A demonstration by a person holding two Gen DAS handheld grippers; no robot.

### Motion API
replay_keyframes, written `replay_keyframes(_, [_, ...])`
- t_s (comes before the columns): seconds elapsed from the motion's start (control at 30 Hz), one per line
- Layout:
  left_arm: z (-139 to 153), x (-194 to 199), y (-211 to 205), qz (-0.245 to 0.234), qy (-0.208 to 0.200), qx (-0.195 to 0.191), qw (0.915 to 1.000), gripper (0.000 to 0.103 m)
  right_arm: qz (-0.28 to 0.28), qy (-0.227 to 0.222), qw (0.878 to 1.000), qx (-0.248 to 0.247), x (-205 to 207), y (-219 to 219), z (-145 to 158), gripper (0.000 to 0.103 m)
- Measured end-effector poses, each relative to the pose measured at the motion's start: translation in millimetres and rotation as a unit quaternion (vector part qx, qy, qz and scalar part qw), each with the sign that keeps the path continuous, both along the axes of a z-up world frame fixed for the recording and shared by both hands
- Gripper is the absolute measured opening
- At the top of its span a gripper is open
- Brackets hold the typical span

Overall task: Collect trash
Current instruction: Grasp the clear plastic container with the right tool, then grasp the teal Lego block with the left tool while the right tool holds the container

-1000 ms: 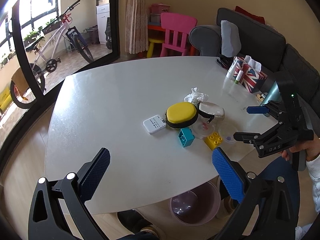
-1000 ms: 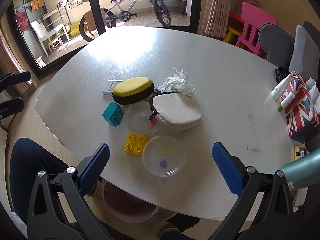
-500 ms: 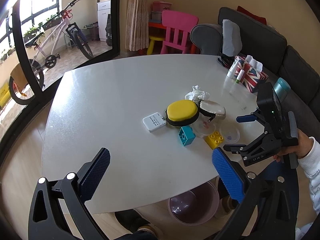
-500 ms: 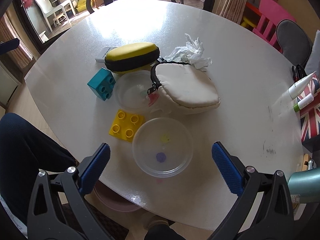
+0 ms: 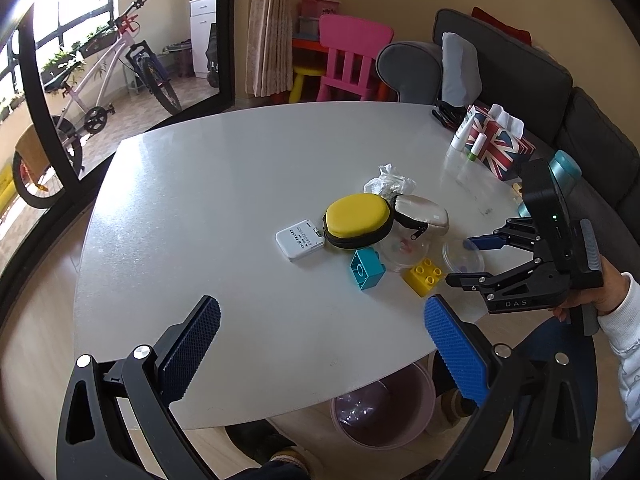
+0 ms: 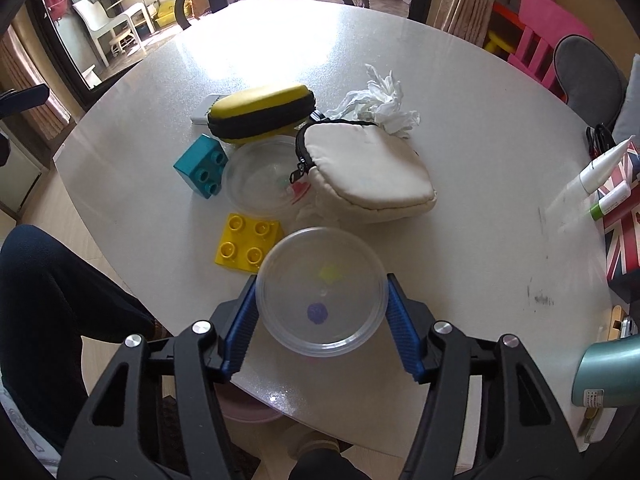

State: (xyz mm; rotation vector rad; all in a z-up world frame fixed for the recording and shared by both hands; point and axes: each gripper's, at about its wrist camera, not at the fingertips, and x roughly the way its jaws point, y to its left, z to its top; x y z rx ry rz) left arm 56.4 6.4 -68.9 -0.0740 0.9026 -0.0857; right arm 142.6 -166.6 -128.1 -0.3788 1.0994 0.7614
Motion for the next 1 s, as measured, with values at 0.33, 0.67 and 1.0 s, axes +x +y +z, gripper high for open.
replay_keyframes(0.33, [-12,24,-11,-0.005,0.013,0.0,0.9999,0.098,-0.025,0.002,0.999,0.024,-12,-21,21,0.06])
replay_keyframes(0.67, [-41,57,-23,-0.003,0.056,-0.006,0.9984,0.098,-0.044,-0.005,0.998,0.035,-14,-36,32,0.06])
replay_keyframes(1.0, [-74,80,-32,0.0,0.096,-0.003,0.9954,0.098,-0.055,-0.005,0.998,0.039,-9,-48,33,0.06])
